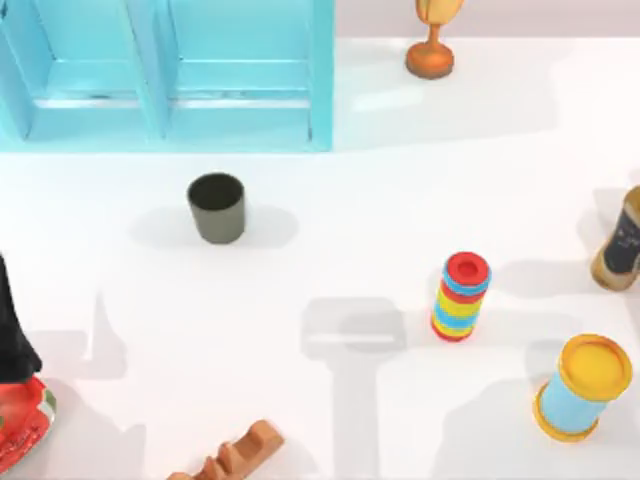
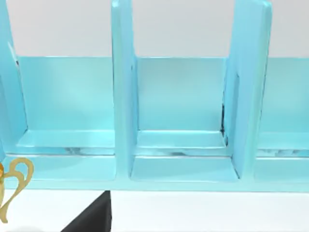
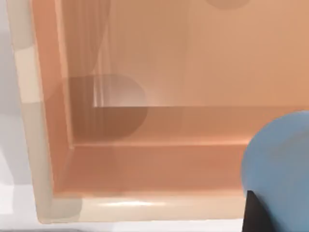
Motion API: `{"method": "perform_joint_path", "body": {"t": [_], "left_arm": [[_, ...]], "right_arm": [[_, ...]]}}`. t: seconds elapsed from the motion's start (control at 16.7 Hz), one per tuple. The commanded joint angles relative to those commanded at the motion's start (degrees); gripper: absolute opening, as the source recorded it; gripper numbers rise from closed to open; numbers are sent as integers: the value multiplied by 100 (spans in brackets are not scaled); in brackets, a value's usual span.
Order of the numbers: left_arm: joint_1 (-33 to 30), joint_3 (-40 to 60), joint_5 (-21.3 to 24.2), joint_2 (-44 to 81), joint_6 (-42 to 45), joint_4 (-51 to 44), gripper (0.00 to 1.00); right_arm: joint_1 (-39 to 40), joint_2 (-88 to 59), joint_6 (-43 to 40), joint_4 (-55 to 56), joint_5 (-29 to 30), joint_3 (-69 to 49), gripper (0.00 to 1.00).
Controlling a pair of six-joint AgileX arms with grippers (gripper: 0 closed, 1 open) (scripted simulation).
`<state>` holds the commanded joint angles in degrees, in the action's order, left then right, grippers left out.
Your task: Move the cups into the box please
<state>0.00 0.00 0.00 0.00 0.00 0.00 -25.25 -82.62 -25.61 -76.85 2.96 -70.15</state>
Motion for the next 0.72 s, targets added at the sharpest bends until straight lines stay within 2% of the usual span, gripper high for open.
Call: {"method": "perform_joint_path", "body": {"t": [0.3, 0.6, 0.72], "left_arm": [[0, 0, 0, 0, 0, 0, 100], [0, 0, 0, 0, 0, 0, 100], [0, 0, 0, 0, 0, 0, 100]], "right_arm": [[-190, -100, -140, 1102, -9, 956, 0], [-222, -120, -168, 1248, -9, 1093, 0], [-222, -120, -168, 1248, -9, 1093, 15]]}}
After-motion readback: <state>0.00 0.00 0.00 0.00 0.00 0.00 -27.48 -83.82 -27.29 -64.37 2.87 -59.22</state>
